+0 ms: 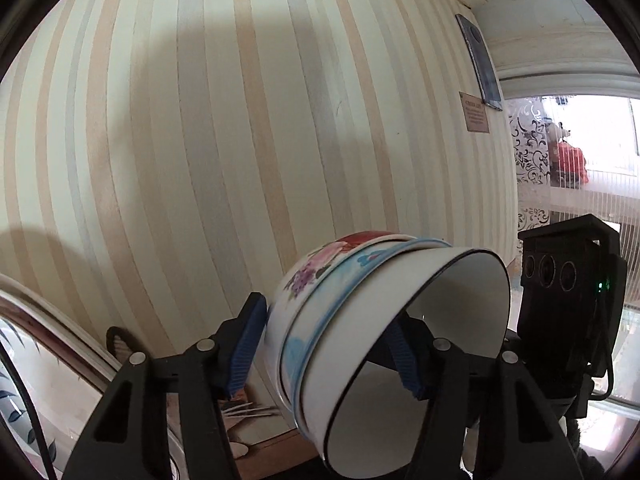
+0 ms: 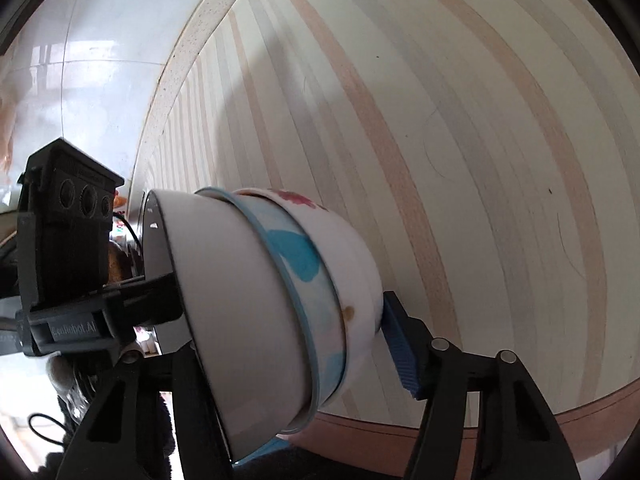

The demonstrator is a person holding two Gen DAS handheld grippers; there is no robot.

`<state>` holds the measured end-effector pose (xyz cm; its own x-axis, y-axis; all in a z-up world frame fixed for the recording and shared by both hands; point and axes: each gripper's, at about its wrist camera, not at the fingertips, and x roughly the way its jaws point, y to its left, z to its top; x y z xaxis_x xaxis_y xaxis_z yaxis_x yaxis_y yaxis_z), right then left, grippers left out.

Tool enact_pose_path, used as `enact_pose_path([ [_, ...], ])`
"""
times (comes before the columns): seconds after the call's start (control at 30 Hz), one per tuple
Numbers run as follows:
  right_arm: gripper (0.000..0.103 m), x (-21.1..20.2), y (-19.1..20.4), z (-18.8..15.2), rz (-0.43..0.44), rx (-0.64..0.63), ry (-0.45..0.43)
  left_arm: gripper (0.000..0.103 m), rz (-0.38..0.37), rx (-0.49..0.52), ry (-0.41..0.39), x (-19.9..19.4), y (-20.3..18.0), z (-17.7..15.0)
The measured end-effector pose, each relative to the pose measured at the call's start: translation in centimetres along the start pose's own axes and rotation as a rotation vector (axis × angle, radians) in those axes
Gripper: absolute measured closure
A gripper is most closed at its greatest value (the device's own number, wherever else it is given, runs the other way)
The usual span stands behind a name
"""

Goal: Organize plates and bowls
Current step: 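Carry the bowl stack with both grippers over the plate stack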

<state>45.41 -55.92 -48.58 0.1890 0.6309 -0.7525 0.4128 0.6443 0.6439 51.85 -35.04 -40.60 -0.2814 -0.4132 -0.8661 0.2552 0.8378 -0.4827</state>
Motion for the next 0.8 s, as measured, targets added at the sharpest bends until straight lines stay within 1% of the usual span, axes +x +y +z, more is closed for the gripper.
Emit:
enact_pose_path([
  [0.27, 0.040, 0.9, 0.5, 0.6, 0.021, 0.010, 0.026, 0.047, 0.021, -0.030, -0.020, -0.5, 0.5, 0.1],
  [0.37, 0.040, 0.9, 0.8, 0.8, 0.032, 0.011, 0.033, 0.047, 0.019, -0.041, -0.029, -1.1, 0.5, 0.1],
  [0.53, 0.040, 0.4, 2.0, 1.1, 0.049, -0.007, 0.032, 0.047, 0.022, -0.049, -0.067, -2.6, 0.8, -0.2],
  [0.77, 0.040, 0.3, 5.3, 1.7, 0.050, -0.070, 0.039, 0.047, 0.018, -0.073, -0.117, -5.3, 2.5, -1.1],
  [0.8, 0.040, 0.8, 6.0, 2.0, 0.050, -0.078, 0.041, 0.047, 0.017, -0.080, -0.126, -5.9, 2.9, -1.3],
])
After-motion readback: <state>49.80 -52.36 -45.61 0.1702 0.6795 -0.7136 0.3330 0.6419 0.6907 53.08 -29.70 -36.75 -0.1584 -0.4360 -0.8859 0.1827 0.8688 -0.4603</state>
